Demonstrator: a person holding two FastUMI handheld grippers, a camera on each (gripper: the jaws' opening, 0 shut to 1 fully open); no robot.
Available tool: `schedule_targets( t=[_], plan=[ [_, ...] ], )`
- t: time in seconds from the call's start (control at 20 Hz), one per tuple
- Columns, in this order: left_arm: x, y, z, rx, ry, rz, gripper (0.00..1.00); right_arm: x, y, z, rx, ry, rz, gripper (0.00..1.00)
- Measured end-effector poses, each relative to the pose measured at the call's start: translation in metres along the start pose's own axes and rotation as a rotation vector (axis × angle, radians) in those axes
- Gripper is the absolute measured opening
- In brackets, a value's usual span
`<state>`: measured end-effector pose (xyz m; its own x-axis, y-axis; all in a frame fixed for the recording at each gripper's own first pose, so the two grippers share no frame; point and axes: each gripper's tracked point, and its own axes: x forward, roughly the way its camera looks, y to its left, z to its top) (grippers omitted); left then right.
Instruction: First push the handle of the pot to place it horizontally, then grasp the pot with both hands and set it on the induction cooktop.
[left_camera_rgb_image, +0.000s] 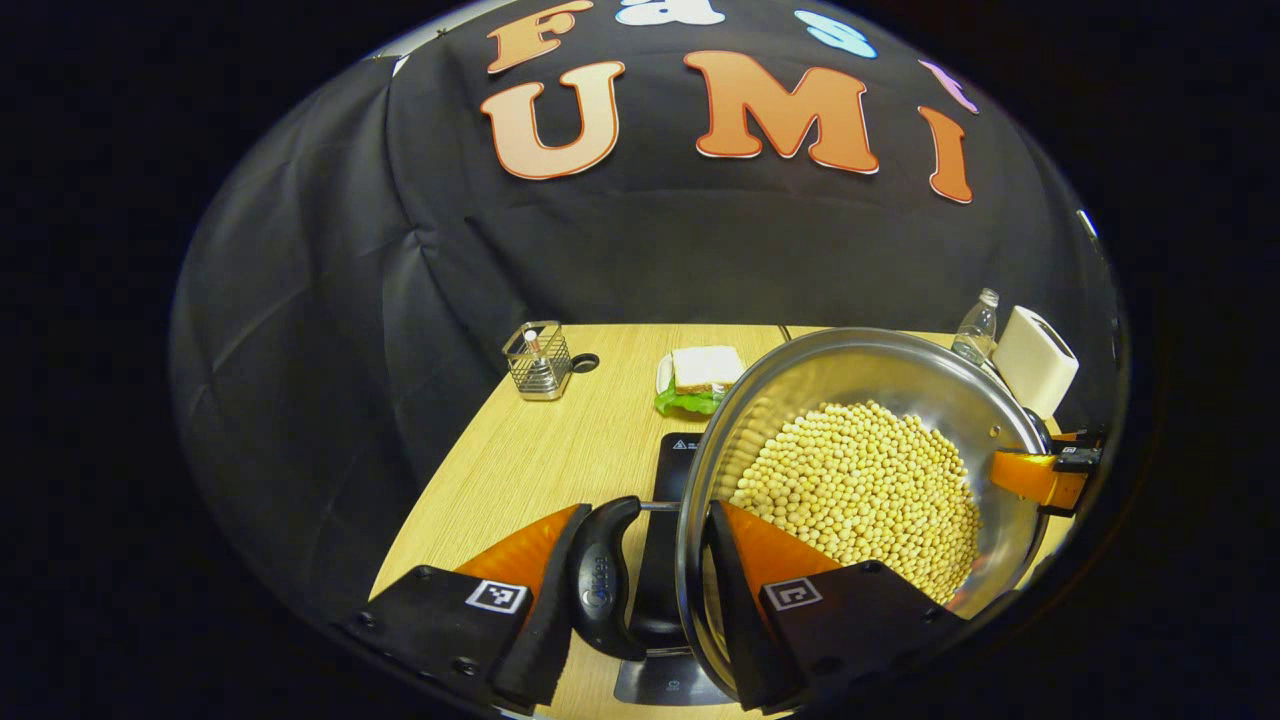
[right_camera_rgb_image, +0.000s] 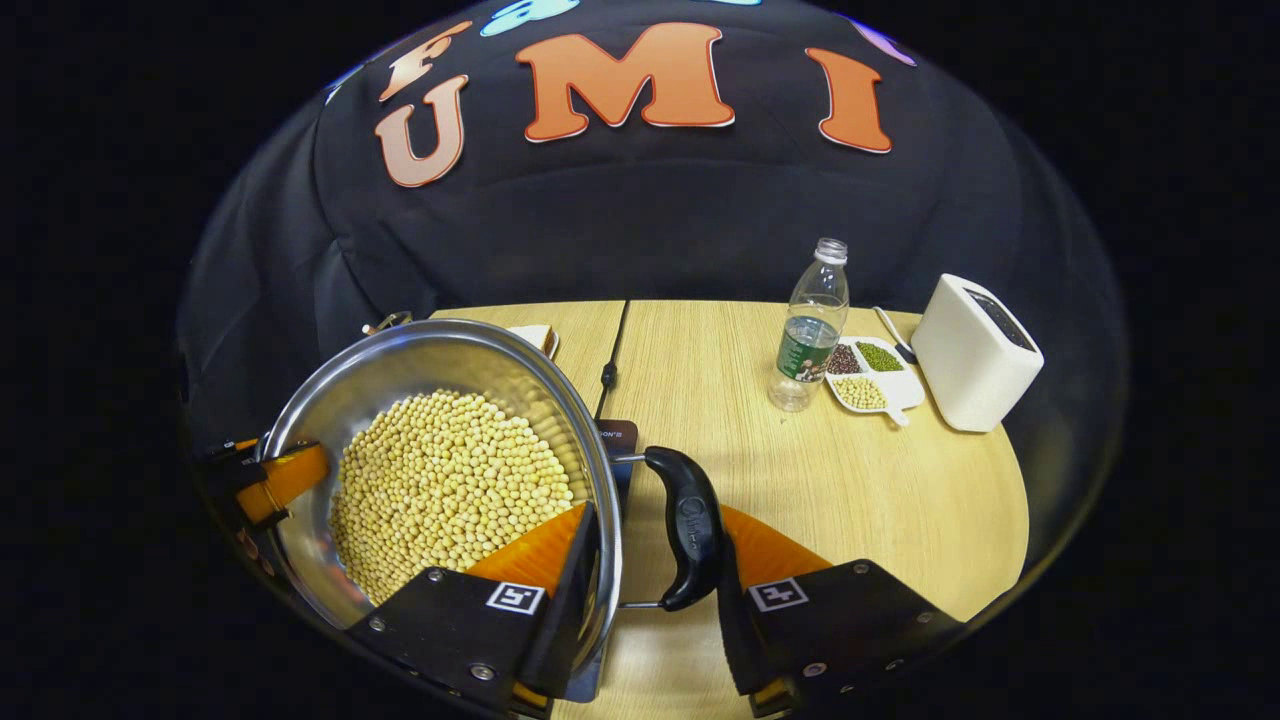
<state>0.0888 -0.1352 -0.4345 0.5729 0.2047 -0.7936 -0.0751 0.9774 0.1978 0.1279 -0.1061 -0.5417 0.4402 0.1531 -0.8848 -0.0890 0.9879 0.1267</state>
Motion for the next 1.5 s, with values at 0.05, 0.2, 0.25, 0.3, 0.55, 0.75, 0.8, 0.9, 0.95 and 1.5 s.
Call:
schedule_targets(
  t=[0.05, 0.2, 0.25, 0.3, 0.55, 0.75, 0.8, 0.9, 0.95, 1.5],
  plan=[
    [0.001, 0.000, -0.001, -0.005, 0.000, 0.000, 0.71, 0.001, 0.001, -0.002, -0.003, 0.000, -0.003, 0.60],
    [0.002, -0.002, -0.004, -0.007, 0.015, -0.005, 0.68, 0.001, 0.001, -0.003, -0.012, 0.018, -0.004, 0.60],
    [0.002, -0.001, -0.003, -0.001, 0.015, -0.008, 0.71, 0.000, 0.002, -0.004, -0.015, 0.022, -0.003, 0.60],
    [0.002, -0.002, -0.003, 0.006, 0.014, -0.011, 0.68, 0.000, 0.002, -0.003, -0.014, 0.024, -0.003, 0.60],
    [0.005, -0.005, -0.005, 0.016, 0.034, -0.019, 0.68, 0.001, 0.002, -0.006, -0.025, 0.045, -0.008, 0.60],
    [0.005, -0.003, -0.001, 0.019, 0.052, -0.023, 0.72, 0.002, 0.006, -0.005, -0.035, 0.066, -0.012, 0.60],
    [0.005, -0.003, -0.001, 0.022, 0.055, -0.024, 0.69, 0.001, 0.005, -0.003, -0.034, 0.068, -0.013, 0.60],
    [0.006, -0.003, -0.001, 0.025, 0.060, -0.027, 0.72, 0.000, 0.007, -0.003, -0.032, 0.077, -0.014, 0.60],
    [0.007, -0.003, -0.001, 0.022, 0.064, -0.026, 0.72, 0.000, 0.007, -0.003, -0.033, 0.083, -0.017, 0.60],
    [0.010, -0.005, -0.002, -0.011, 0.092, -0.038, 0.71, -0.007, 0.005, 0.015, -0.037, 0.089, -0.023, 0.64]
  ],
)
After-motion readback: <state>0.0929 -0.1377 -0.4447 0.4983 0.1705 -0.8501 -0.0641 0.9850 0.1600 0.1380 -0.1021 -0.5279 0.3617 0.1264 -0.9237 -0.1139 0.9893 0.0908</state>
